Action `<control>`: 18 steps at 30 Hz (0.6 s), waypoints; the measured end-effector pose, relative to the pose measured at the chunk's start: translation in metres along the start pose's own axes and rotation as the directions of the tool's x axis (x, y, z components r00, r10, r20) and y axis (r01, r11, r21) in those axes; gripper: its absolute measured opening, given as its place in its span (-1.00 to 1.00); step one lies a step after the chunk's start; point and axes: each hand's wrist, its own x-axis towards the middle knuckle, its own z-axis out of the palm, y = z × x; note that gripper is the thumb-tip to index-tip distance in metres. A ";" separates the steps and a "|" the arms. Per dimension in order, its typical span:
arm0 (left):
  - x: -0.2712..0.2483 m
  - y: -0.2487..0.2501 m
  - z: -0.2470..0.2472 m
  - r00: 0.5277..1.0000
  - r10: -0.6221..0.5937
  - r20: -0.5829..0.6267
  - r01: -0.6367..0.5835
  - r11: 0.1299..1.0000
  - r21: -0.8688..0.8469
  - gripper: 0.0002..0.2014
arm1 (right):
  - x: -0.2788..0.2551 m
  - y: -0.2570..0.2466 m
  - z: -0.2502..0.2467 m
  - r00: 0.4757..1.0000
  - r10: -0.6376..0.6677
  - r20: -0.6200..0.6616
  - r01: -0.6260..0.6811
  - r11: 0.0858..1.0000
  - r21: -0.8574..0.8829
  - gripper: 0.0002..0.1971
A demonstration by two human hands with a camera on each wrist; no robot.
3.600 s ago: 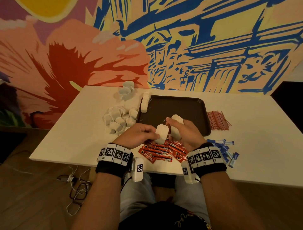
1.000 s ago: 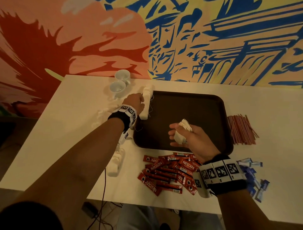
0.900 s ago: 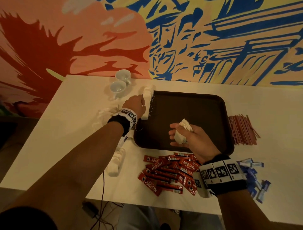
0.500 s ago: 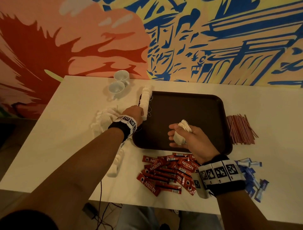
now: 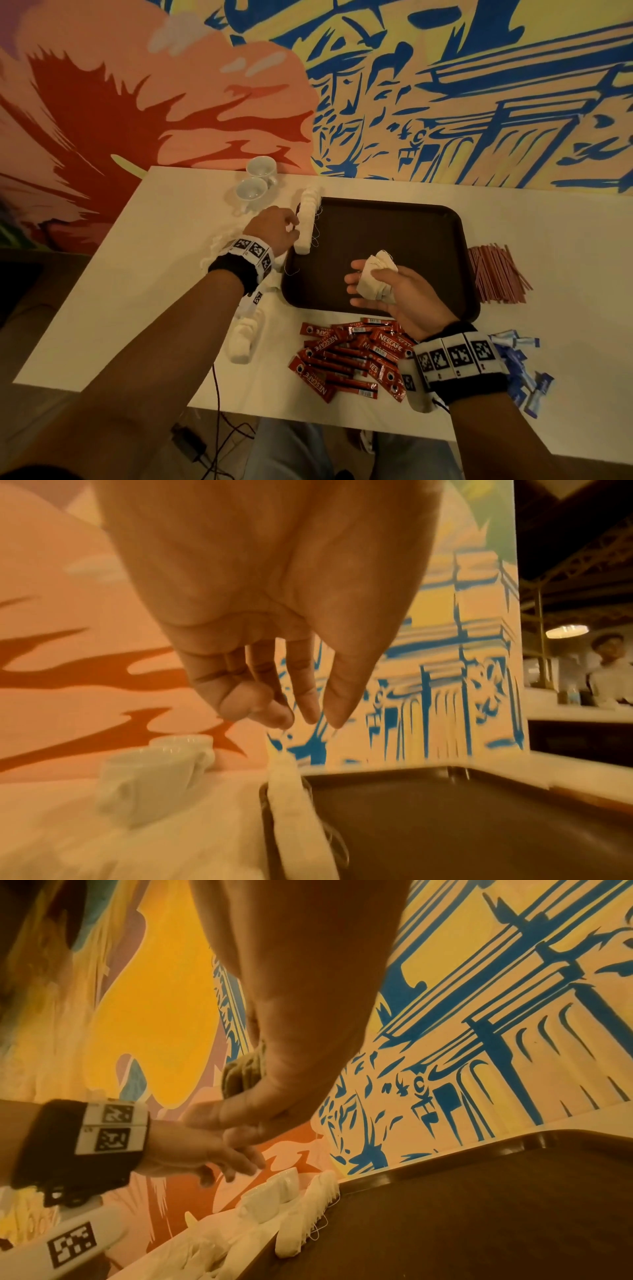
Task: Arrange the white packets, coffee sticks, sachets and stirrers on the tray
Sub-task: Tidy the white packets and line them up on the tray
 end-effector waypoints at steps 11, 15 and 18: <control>-0.115 0.015 -0.091 0.990 0.018 -0.137 -0.079 0.885 -0.459 -0.89 | -0.043 0.012 0.019 0.995 -0.101 -0.010 0.101 0.994 -0.046 -0.73; -0.171 0.036 -0.078 0.996 0.071 -0.047 -0.085 0.791 -0.605 -0.86 | -0.060 0.026 0.028 0.989 -0.148 -0.003 0.148 0.988 -0.045 -0.76; -0.201 0.048 -0.058 0.988 0.137 0.073 -0.054 0.741 -0.669 -0.81 | -0.070 0.036 0.031 0.984 -0.173 0.032 0.175 0.983 -0.055 -0.70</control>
